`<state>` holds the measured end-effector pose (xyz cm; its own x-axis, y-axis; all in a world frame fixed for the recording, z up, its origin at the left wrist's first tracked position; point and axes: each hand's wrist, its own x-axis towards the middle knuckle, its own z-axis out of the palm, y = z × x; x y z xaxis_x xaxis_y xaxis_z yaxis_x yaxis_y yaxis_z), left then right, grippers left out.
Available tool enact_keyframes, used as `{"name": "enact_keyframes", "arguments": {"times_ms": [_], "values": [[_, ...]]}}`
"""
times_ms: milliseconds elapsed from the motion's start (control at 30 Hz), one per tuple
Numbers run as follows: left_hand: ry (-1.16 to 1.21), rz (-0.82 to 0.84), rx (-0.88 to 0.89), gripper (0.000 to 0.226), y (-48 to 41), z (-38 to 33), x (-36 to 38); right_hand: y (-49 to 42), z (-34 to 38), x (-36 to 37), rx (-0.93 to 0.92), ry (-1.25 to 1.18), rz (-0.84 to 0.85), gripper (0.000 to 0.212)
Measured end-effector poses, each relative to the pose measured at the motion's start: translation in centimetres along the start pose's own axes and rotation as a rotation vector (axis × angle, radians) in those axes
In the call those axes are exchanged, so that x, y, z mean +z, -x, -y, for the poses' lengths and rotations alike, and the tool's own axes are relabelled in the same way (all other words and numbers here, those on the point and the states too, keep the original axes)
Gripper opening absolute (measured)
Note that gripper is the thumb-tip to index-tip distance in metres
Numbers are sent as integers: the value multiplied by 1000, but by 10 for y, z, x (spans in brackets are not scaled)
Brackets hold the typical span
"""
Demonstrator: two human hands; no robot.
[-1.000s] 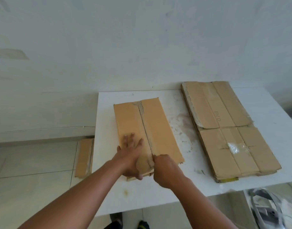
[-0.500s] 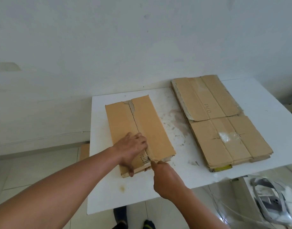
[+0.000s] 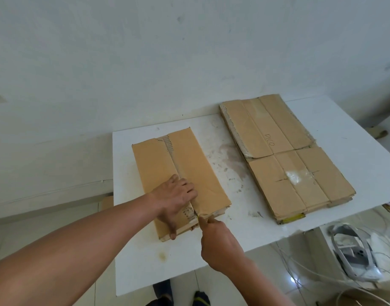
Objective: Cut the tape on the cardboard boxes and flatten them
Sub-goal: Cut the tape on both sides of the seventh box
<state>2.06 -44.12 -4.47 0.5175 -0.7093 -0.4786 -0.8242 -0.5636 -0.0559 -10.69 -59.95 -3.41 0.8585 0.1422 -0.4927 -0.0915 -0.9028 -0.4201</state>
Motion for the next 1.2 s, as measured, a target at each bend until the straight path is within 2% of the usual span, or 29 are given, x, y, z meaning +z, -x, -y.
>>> {"name": "enact_keyframes", "arguments": {"times_ms": [133, 400, 667, 833, 933, 967, 1033, 1100, 1167, 1200], "values": [[24, -15, 1, 111, 2, -1, 2, -2, 1, 4, 3, -5, -10, 74], [55, 14, -5, 101, 6, -2, 0, -2, -6, 5, 0, -40, -9, 69], [110, -11, 15, 99, 9, -2, 1, 8, -6, 10, 38, -318, -4, 52], [118, -38, 15, 101, 7, -2, 5, 10, 6, 30, -14, -198, -151, 58], [193, -103, -15, 83, 9, 0, 6, 12, 3, 22, 28, 33, -134, 70], [262, -139, -39, 74, 8, 2, 6, 13, 2, 19, 40, 68, -115, 74], [350, -202, -109, 72, 3, 2, -1, 13, 1, 12, 43, 91, -73, 78], [321, -137, -179, 61, -5, -2, -14, 11, 3, 9, 39, 87, -60, 77], [229, -25, -187, 28, -15, -9, -31, 12, 6, 9, 50, 66, -54, 78], [165, 1, -165, 30, -20, -12, -39, 12, 8, 10, 57, 61, -51, 79]]}}
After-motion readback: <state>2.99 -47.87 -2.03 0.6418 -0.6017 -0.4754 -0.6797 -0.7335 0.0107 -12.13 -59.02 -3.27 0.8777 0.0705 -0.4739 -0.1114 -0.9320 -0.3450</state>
